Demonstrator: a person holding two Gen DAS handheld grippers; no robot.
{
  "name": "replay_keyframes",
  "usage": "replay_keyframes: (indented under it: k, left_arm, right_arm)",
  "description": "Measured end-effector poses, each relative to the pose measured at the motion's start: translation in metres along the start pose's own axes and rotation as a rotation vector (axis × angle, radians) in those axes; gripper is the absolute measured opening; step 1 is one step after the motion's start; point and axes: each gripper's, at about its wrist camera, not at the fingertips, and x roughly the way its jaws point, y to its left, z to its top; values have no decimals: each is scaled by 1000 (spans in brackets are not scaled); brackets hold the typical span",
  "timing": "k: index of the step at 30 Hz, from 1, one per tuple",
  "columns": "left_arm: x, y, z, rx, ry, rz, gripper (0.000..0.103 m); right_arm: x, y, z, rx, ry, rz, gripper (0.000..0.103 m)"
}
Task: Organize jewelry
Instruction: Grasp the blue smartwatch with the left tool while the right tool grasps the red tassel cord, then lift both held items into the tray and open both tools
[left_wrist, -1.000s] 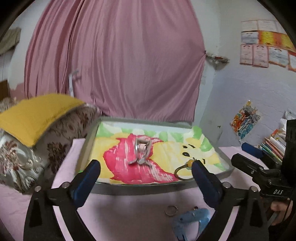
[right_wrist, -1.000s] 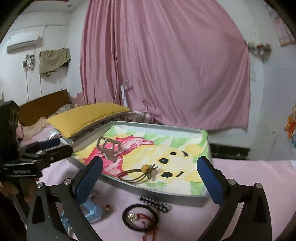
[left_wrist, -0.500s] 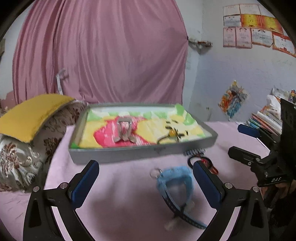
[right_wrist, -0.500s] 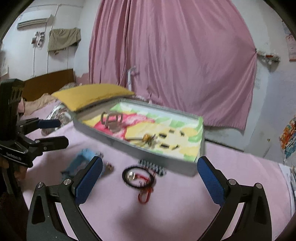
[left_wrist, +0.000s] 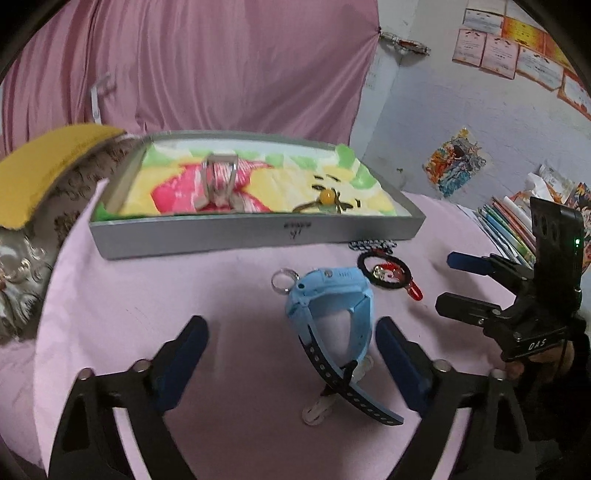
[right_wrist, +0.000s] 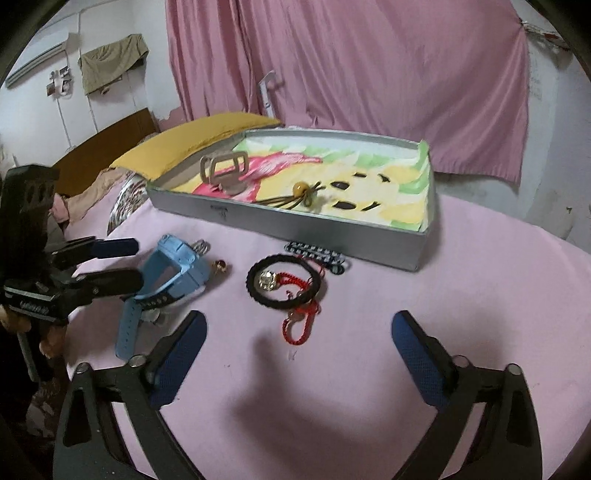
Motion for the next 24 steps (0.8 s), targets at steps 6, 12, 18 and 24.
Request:
replay_keyframes:
  k: [6,12,18,24]
  left_arm:
    - [12,2,3,-33,48,-46,63]
    - [19,1,7,-52,82,-52,43]
    - [23,-3,8,-43,113,-53,20]
    - [20,-6,7,-28,110,-30,7]
  right_arm:
    - [13,6,3,-29,68,13,59]
    - [25,14,9,-100,111,-43,37]
    - [23,17,11,-130,114,-24,19]
    - [14,12,4,-125,134,-26,7]
